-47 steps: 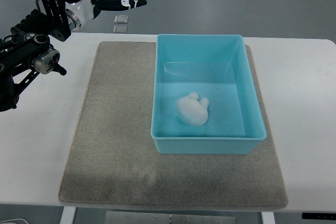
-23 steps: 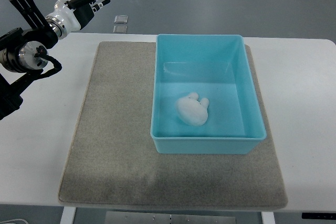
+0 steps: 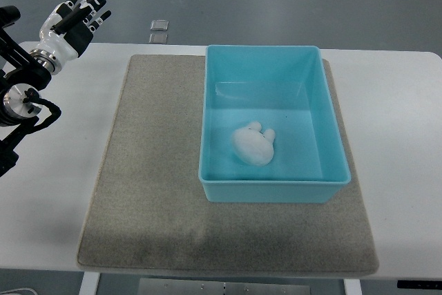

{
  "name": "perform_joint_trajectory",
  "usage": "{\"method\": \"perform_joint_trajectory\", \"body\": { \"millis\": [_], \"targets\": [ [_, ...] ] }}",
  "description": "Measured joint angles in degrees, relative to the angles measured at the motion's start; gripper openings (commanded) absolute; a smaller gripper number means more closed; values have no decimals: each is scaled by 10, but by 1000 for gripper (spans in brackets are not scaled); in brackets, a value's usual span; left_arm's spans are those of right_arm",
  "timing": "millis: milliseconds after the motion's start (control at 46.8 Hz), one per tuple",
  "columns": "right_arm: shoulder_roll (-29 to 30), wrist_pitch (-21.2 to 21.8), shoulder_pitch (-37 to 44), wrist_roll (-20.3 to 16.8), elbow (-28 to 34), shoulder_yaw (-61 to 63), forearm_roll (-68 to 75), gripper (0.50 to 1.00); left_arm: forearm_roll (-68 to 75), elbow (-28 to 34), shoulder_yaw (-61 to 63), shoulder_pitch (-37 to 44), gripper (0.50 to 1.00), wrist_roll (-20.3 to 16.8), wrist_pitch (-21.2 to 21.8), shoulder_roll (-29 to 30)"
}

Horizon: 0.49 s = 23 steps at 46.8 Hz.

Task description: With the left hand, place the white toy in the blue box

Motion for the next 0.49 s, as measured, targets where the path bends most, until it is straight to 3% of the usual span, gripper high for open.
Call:
{"method": "perform_joint_trajectory", "body": {
  "millis": [491],
  "targets": [
    [0, 0, 0, 0, 0, 0, 0, 936, -10, -2, 1, 29, 994, 0, -29, -3]
  ]
}}
